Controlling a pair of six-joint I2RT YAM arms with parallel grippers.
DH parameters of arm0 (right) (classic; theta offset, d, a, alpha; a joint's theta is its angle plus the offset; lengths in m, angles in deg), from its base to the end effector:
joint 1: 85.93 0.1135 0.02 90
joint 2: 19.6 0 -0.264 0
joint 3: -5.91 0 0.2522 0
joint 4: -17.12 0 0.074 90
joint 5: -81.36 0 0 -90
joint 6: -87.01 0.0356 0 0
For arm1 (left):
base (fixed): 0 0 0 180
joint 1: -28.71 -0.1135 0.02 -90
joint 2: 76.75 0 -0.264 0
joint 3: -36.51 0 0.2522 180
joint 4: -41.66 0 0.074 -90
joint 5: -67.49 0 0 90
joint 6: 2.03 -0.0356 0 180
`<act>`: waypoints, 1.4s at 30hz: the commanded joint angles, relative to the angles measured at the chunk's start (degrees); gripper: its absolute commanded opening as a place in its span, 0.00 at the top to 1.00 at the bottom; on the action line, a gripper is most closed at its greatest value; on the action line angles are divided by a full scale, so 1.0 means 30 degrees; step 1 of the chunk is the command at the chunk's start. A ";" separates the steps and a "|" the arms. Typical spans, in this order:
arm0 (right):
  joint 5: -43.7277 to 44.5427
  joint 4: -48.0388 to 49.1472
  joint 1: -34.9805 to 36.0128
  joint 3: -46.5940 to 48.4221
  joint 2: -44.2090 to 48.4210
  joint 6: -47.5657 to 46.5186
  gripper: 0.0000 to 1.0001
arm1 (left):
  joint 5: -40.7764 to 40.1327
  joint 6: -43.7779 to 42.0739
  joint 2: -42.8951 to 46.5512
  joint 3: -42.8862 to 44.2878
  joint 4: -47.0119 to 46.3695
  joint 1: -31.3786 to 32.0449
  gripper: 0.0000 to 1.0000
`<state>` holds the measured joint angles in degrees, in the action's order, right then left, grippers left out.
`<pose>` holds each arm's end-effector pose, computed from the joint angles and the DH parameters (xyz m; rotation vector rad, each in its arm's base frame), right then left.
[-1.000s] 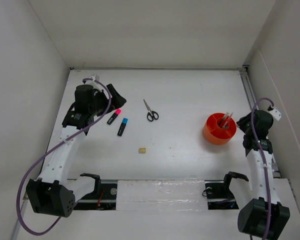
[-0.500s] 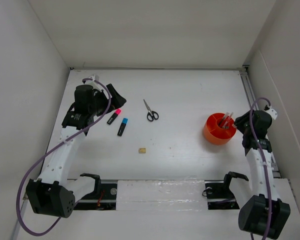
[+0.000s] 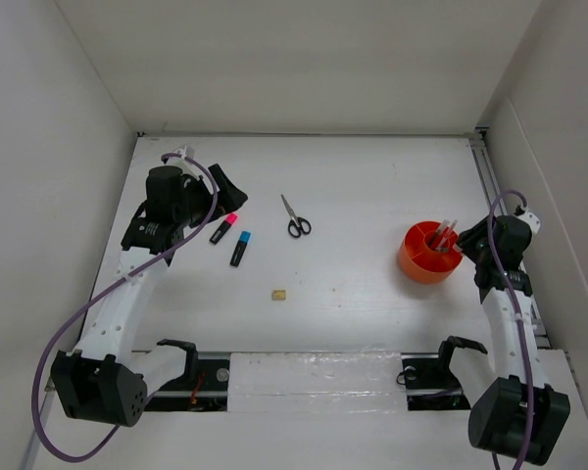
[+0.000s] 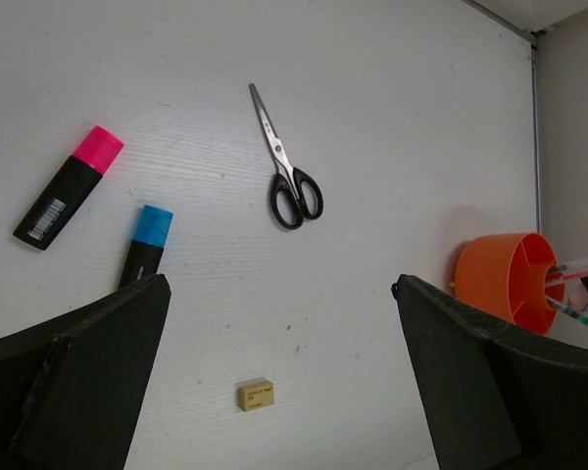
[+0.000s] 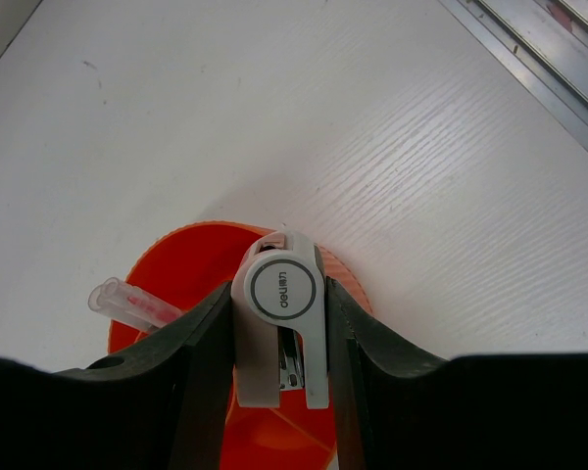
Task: Sort the stationery into containers
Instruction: Place the stationery into the container
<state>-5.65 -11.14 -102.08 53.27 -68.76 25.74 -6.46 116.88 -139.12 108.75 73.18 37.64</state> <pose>0.1861 -0.0558 0.2504 0.8290 1.9247 0.0780 0.2421 -0.0480 0.3507 -0.1577 1.9939 -0.7039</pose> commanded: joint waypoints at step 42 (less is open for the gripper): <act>0.0851 0.0676 0.1074 0.0224 -0.1220 -0.0348 0.95 | 0.0039 -0.0290 0.0692 -0.0186 -0.0675 -0.0017 0.01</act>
<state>-4.54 -11.10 -99.34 53.25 -73.22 25.08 -6.46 116.88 -138.70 108.75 73.15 37.64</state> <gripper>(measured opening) 0.436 0.990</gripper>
